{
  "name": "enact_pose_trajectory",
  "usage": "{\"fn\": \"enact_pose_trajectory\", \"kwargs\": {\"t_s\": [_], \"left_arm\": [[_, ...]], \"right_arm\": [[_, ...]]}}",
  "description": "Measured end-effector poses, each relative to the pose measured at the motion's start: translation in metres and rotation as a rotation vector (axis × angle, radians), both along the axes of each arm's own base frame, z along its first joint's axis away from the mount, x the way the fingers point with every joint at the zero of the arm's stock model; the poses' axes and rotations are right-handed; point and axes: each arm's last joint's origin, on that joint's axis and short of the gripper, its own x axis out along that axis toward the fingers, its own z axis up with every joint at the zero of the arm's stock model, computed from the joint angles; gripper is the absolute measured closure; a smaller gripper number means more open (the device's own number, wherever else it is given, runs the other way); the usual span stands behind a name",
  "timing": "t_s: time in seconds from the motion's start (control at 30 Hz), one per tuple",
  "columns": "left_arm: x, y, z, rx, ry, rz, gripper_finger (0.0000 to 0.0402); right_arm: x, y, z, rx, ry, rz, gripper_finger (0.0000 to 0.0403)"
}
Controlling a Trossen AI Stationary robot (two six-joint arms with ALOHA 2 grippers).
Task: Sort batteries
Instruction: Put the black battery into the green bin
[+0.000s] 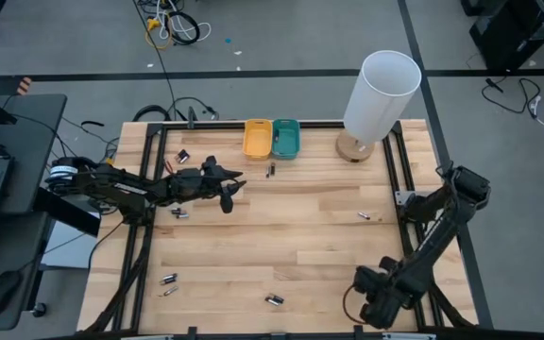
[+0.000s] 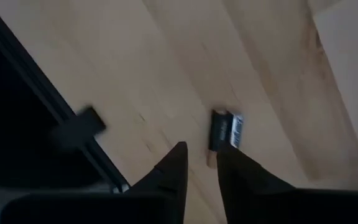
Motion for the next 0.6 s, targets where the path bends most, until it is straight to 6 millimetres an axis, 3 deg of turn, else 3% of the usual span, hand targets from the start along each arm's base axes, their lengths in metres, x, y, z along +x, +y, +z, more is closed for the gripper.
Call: {"fn": "enact_pose_trajectory", "kwargs": {"t_s": [0.33,0.6], "left_arm": [[0.000,0.000,0.000,-0.019,-0.004,0.004,0.0237],[0.000,0.000,0.000,-0.026,-0.007,0.005,0.0237]], "right_arm": [[-0.002,0.021,-0.034,-0.034,0.054,-0.030,0.0323],[-0.014,0.030,-0.048,-0.079,0.079,0.019,0.0314]]}}
